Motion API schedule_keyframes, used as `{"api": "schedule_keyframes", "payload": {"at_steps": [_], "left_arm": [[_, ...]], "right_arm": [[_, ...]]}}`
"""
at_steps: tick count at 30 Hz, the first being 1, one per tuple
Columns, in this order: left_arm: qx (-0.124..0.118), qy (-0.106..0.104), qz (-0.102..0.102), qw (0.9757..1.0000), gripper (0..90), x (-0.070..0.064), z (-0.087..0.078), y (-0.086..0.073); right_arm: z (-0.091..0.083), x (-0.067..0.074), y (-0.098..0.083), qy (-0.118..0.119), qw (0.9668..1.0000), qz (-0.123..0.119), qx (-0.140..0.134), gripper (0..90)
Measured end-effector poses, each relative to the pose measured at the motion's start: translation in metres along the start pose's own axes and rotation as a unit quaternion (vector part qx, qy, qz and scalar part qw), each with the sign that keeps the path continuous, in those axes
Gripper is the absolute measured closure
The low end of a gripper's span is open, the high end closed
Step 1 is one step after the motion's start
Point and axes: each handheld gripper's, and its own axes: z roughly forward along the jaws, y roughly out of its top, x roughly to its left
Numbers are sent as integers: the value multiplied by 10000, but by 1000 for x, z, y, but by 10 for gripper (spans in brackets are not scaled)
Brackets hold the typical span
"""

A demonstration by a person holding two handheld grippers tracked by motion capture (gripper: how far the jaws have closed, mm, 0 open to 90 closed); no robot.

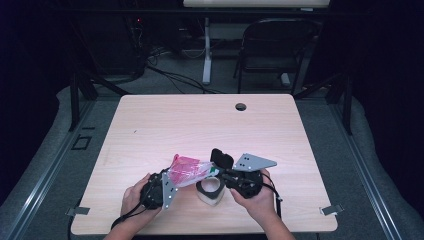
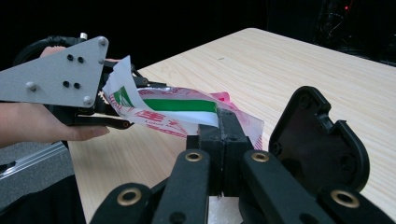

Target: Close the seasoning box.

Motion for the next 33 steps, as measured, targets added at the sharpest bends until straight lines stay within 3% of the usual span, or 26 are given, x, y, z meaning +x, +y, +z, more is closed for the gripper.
{"api": "schedule_keyframes", "payload": {"at_steps": [15, 33], "left_arm": [[32, -323, -242, 9992, 726, -3, 7, -4], [18, -760, -735, 9944, 726, -3, 15, -11]], "right_arm": [[0, 3, 2, 17, 10000, -56, -19, 900], [3, 3, 1, 42, 10000, -79, 19, 900]]}}
